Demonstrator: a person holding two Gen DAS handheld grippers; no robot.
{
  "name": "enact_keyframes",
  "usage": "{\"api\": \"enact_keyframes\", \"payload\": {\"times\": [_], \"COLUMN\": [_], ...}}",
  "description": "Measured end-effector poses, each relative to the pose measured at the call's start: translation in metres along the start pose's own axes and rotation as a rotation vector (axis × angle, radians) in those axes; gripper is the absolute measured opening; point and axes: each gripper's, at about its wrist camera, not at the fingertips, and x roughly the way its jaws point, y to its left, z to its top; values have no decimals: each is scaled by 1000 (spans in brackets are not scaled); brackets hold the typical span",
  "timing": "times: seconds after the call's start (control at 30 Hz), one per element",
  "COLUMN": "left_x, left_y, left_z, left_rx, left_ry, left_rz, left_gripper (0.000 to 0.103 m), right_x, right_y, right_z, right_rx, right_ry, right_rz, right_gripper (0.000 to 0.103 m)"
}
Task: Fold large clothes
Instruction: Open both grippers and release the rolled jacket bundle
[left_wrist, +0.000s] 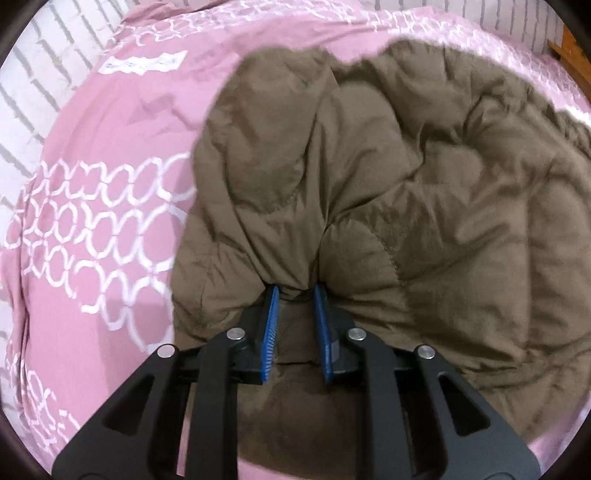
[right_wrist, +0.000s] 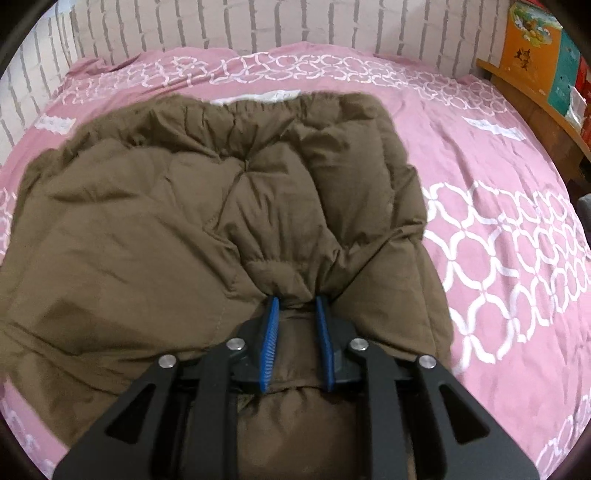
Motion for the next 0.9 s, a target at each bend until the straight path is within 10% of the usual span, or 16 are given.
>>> {"api": "enact_keyframes", "payload": {"times": [0.17,0.9], "left_x": [-56,-49], "left_y": [21,59], "left_z": [-2,-12], "left_rx": [-62,-137], "left_ry": [-124,-128], "left_rz": [-46,-51], "left_gripper": [65,86], "right_x": [-47,-68], "right_y": [6,-24], "right_z": [1,-15], "right_rx": [-38,-51], "right_ry": [-102,-131], "right_rz": [15,-53], "right_gripper": [39,61]}}
